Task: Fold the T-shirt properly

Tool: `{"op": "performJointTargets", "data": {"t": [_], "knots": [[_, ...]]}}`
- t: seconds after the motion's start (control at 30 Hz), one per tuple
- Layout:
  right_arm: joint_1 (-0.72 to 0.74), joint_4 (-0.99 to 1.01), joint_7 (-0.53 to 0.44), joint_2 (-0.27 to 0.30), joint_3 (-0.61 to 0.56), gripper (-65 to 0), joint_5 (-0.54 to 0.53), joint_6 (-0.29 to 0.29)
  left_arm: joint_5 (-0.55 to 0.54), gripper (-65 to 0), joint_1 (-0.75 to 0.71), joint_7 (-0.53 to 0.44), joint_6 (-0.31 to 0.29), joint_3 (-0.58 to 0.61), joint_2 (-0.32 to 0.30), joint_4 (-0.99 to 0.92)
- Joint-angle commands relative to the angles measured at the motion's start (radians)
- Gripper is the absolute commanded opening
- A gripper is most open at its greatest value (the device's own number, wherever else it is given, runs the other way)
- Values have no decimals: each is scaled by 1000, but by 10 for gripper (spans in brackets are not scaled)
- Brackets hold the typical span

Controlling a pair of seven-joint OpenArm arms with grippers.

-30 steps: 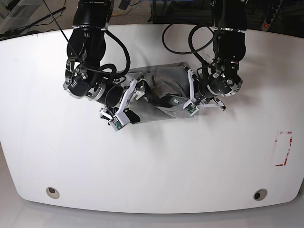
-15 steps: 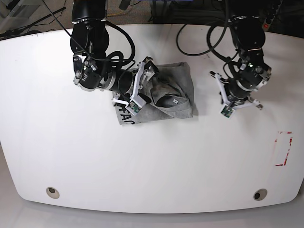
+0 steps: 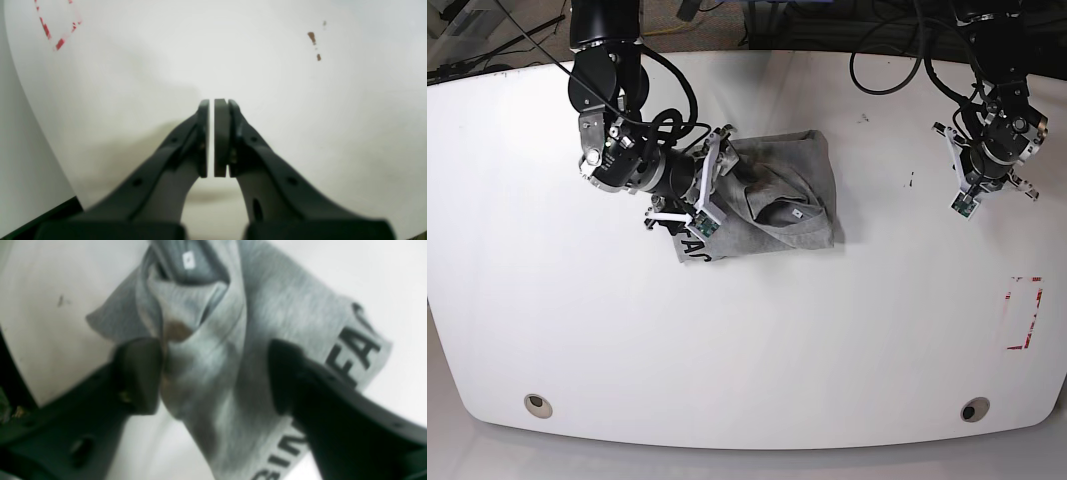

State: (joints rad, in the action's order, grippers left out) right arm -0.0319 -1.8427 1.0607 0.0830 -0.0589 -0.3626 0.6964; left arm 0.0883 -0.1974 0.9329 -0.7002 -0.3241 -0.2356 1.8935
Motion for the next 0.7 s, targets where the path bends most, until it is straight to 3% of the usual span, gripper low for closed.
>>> {"op": "performJointTargets", "data": {"t": [0.0,0.1,0.33,0.5,0.67], "knots": [[17,-15,-27,-16,0,-293,10,2,-6,-644,9,-18,2,-4,-9,15],[17,-7,-27,-52,0,-347,38,2,-6,-644,9,-18,2,0,-8,13],[30,53,-41,-82,-2,-379,53,2,-6,-644,14,-18,2,0,3,13],[23,42,-75,-82,-2,-590,44,2,-6,-644,11,-18,2,0,3,13],[-12,-65,-75,-84,-5,-621,43,2,-5,-644,9,-18,2,-2,3,11]]}}
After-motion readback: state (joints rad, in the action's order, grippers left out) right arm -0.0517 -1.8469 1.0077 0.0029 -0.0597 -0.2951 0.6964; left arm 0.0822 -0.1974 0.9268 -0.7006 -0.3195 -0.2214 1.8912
